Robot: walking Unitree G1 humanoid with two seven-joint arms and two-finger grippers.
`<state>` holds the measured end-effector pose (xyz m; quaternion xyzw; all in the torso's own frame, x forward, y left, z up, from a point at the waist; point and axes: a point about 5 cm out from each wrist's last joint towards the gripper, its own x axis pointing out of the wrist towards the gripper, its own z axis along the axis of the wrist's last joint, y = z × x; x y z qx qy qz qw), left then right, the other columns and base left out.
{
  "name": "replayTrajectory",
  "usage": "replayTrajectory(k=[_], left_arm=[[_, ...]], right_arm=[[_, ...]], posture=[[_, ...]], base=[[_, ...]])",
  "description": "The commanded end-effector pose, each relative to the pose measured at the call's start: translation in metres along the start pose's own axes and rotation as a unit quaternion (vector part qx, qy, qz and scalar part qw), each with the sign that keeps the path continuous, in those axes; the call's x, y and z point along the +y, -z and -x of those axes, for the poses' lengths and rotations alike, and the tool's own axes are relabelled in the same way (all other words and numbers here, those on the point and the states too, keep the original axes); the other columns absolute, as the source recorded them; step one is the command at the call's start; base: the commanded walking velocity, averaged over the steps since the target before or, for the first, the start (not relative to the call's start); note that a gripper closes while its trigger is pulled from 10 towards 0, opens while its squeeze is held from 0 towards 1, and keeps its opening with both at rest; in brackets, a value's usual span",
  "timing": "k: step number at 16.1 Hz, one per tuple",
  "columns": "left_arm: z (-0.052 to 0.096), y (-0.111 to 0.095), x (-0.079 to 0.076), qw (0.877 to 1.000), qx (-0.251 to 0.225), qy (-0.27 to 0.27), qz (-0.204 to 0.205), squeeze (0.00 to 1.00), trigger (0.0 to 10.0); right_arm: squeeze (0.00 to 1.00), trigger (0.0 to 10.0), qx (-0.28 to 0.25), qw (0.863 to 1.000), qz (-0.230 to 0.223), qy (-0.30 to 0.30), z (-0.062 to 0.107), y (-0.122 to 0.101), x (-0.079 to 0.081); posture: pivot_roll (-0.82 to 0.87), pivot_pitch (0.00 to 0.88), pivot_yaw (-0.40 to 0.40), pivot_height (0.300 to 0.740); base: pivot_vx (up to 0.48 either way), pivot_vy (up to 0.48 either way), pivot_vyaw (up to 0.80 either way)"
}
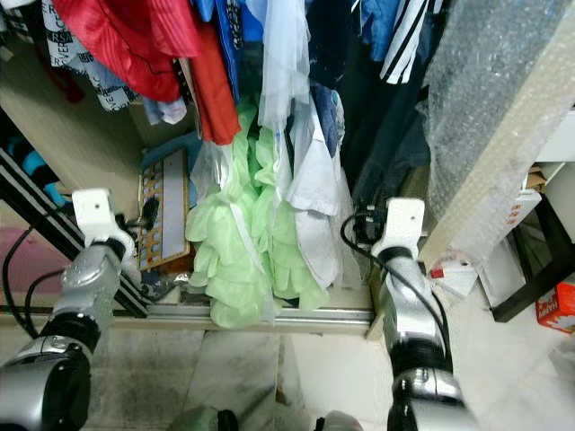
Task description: Clean up the room
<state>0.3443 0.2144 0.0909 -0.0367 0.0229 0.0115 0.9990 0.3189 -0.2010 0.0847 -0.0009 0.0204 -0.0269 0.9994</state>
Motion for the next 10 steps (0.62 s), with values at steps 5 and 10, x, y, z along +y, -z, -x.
replayTrajectory(k=[5,10], left_arm=[[0.031,-0.005,-0.009,0.998,-0.040,0.042,-0.006,0.00,10.0],[0.042,-0.012,-0.022,0.997,-0.045,0.066,0.006,0.00,10.0]], right_arm=[[0.00,10.0,0.014,0.998,-0.003,-0.064,0.053,-0.004,0.019],[0.00,10.0,-0.004,0.994,0.035,-0.099,0.066,-0.019,0.035]], posture=[[-0.07,0.000,0.048,0.740],[-0.07,0.000,0.049,0.740]], base=[[0.000,0.000,0.00],[0.216,0.000,0.00]])
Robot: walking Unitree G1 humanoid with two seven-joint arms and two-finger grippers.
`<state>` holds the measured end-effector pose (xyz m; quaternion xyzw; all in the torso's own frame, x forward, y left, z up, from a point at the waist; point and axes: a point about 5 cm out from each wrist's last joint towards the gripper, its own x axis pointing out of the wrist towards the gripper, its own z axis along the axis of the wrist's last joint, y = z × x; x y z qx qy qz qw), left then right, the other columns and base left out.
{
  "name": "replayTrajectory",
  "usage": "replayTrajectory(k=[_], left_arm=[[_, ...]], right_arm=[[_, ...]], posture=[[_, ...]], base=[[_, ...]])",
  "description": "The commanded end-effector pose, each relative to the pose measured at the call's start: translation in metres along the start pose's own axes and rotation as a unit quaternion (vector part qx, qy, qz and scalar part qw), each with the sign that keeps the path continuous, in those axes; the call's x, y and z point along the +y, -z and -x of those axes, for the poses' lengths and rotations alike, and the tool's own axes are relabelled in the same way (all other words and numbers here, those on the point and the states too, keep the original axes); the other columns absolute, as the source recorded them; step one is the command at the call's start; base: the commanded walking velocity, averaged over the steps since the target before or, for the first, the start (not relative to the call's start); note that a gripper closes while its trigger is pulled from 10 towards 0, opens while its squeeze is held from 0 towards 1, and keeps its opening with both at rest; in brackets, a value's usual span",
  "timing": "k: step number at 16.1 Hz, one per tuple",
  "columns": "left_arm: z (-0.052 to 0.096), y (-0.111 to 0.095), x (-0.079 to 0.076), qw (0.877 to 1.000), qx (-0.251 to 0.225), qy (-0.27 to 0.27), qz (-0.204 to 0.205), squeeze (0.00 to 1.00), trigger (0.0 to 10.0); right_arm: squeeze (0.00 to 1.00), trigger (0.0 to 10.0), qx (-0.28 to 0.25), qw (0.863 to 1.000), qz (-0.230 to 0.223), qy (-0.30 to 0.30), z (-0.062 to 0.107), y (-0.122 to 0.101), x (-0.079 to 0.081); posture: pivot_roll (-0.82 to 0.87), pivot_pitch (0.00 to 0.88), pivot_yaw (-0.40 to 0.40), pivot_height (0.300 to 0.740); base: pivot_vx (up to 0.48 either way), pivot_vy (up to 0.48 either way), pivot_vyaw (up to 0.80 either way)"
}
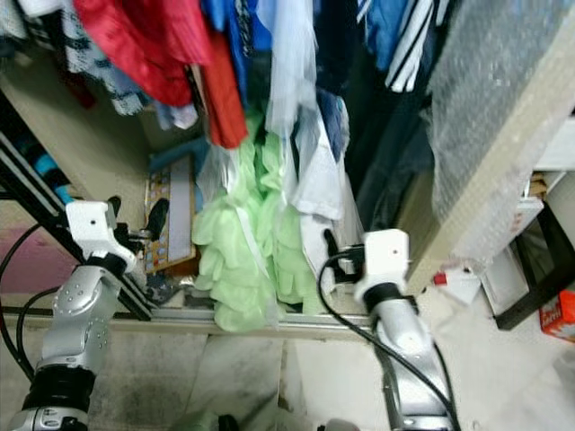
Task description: Clean up the room
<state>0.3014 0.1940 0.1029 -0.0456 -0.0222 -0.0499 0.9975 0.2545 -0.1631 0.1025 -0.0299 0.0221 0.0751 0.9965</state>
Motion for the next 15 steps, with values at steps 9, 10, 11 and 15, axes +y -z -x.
replayTrajectory(k=[9,10,11,15], left_arm=[[-0.0055,-0.0133,-0.0112,1.000,0.012,0.019,0.012,0.00,10.0],[-0.0060,-0.0134,-0.0112,1.000,0.012,0.019,0.012,0.00,10.0],[-0.0061,-0.0135,-0.0112,1.000,0.013,0.019,0.012,0.00,10.0],[-0.0058,-0.0132,-0.0083,1.000,0.015,0.001,0.027,0.00,10.0]], right_arm=[[0.00,10.0,0.010,1.000,0.014,-0.003,-0.0029,-0.0087,-0.0023],[0.00,10.0,0.010,1.000,0.015,-0.005,-0.0034,-0.0088,-0.0018],[0.00,10.0,0.009,1.000,0.016,-0.006,-0.0037,-0.0089,-0.0017],[0.00,10.0,0.012,1.000,0.011,-0.010,-0.0045,-0.0079,-0.0007]], posture=[[-0.08,0.000,0.048,0.740],[-0.07,0.000,0.048,0.740],[-0.07,0.000,0.047,0.740],[-0.07,0.000,0.046,0.740]], base=[[0.289,0.000,0.00],[0.270,0.000,0.00],[0.270,0.000,0.00],[0.000,0.000,0.00]])
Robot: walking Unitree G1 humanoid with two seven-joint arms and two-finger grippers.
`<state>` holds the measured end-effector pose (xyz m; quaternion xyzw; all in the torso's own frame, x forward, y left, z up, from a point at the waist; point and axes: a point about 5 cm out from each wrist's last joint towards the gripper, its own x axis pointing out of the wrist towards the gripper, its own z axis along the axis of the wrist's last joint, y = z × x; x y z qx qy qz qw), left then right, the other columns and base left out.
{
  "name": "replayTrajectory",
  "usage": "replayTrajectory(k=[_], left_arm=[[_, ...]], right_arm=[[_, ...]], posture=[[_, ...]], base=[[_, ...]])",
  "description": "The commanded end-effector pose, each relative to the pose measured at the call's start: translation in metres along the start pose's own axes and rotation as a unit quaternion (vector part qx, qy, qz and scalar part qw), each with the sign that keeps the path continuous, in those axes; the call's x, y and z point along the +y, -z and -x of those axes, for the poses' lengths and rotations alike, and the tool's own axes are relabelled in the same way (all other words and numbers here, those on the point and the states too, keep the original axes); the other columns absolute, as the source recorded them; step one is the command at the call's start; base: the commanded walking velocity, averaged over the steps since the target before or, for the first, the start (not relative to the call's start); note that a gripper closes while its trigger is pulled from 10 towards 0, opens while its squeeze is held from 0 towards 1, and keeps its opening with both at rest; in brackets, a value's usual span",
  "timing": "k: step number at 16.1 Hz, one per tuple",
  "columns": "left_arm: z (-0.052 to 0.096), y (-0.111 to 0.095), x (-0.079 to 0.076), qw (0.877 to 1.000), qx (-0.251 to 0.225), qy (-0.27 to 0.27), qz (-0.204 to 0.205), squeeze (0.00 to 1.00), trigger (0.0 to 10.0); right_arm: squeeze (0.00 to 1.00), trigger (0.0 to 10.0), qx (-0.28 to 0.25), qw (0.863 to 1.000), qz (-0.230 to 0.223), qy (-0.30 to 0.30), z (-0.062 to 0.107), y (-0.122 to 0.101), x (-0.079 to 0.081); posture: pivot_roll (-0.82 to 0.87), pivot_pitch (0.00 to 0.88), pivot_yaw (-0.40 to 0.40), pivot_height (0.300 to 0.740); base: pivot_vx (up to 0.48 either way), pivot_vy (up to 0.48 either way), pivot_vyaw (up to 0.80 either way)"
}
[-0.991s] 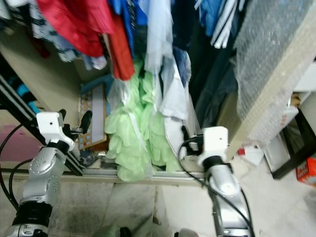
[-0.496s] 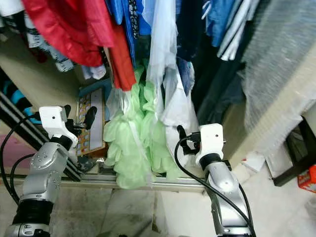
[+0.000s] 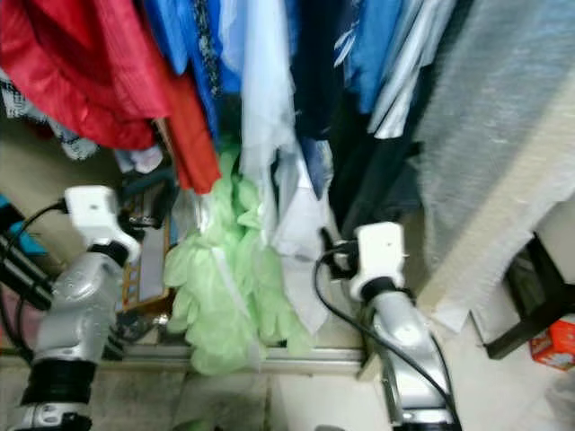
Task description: Clean up the room
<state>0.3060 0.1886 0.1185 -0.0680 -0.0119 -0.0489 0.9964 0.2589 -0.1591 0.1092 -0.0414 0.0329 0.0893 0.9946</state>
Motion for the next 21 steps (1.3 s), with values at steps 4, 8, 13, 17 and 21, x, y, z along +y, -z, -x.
replayTrajectory(k=[4,8,13,17,21], left_arm=[[0.001,0.003,-0.005,1.000,0.008,0.007,0.004,0.00,10.0],[-0.001,0.001,-0.005,1.000,0.005,0.006,0.003,0.00,10.0],[-0.003,-0.001,-0.007,1.000,-0.003,-0.004,-0.001,0.00,10.0],[-0.003,-0.001,-0.006,1.000,-0.004,-0.008,-0.006,0.00,10.0],[-0.004,-0.001,-0.007,1.000,-0.005,-0.010,-0.007,0.00,10.0]], right_arm=[[0.00,10.0,-0.003,1.000,0.003,0.003,0.000,-0.002,-0.002],[0.00,10.0,-0.012,1.000,0.007,-0.001,-0.003,-0.005,0.002],[0.00,10.0,-0.021,1.000,0.007,-0.002,-0.009,-0.009,0.002],[0.00,10.0,-0.025,1.000,0.006,-0.005,-0.012,-0.011,0.004],[0.00,10.0,-0.028,1.000,0.005,-0.006,-0.015,-0.011,0.004]], posture=[[-0.07,0.000,0.049,0.740],[-0.07,0.000,0.054,0.740],[-0.07,0.000,0.051,0.740],[-0.06,0.000,0.051,0.740],[-0.06,0.000,0.044,0.740]], base=[[0.000,0.000,0.00],[0.000,0.000,0.80],[0.000,0.000,0.80],[0.000,0.000,0.80],[0.000,0.000,0.80]])
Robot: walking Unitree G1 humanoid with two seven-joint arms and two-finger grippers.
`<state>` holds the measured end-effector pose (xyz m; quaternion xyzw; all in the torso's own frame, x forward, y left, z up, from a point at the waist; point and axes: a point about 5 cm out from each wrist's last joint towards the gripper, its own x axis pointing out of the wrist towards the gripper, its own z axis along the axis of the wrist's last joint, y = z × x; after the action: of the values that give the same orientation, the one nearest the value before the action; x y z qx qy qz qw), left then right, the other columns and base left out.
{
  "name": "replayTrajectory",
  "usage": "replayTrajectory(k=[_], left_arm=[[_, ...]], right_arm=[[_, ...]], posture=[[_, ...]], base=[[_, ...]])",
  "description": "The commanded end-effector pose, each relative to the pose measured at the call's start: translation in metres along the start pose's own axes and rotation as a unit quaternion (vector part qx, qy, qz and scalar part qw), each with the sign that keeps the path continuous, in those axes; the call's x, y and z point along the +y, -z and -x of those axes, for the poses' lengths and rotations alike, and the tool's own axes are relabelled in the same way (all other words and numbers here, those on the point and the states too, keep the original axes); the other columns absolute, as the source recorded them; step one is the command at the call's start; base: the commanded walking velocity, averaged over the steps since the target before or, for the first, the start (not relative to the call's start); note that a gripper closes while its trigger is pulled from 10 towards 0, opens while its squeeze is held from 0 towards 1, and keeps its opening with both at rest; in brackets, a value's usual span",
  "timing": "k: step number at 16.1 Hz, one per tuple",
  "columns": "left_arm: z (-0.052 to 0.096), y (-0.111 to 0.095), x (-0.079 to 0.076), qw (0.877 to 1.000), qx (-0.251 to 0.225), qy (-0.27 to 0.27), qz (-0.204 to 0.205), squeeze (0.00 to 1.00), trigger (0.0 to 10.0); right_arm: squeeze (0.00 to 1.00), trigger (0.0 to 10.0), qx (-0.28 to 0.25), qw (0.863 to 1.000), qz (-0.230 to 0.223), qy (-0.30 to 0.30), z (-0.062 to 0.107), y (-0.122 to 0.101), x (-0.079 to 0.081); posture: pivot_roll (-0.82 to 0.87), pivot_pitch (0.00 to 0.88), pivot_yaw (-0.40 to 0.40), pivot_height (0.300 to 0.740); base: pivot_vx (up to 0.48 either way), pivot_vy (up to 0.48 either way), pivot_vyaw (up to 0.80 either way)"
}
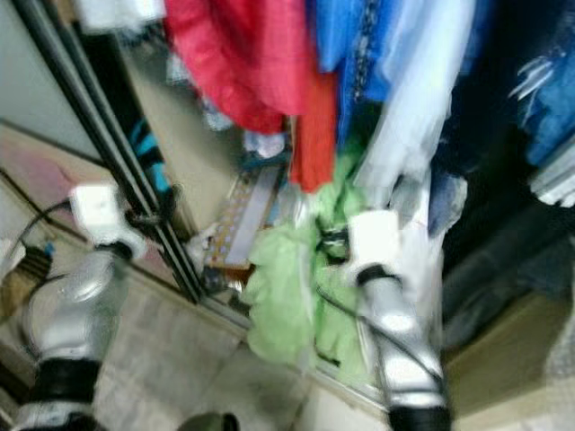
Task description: Clean up the room
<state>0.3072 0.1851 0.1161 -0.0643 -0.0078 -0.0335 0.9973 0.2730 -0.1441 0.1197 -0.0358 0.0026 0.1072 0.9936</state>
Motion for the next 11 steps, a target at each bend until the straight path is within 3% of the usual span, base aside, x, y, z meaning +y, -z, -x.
replayTrajectory(k=[1,3,8,11], left_arm=[[-0.001,-0.004,-0.004,1.000,-0.009,0.004,-0.003,0.00,10.0],[0.003,-0.002,-0.004,1.000,-0.010,-0.006,-0.001,0.00,10.0],[0.018,0.001,0.003,0.999,-0.014,-0.039,0.001,0.00,10.0],[0.017,-0.001,0.001,0.999,-0.015,-0.034,-0.002,0.00,10.0]], right_arm=[[0.00,10.0,0.004,1.000,0.008,0.010,0.001,0.001,-0.007],[0.00,10.0,0.003,1.000,0.006,0.003,-0.002,0.001,-0.007],[0.00,10.0,-0.001,0.999,0.021,-0.034,-0.019,-0.001,0.006],[0.00,10.0,-0.006,0.999,0.014,-0.033,-0.022,-0.002,0.009]], posture=[[-0.05,0.000,0.039,0.740],[-0.03,0.000,0.020,0.740],[0.05,0.000,-0.030,0.740],[0.04,0.000,-0.012,0.740]], base=[[0.000,0.000,0.80],[0.000,0.000,0.80],[0.000,0.000,0.00],[0.000,0.000,0.80]])
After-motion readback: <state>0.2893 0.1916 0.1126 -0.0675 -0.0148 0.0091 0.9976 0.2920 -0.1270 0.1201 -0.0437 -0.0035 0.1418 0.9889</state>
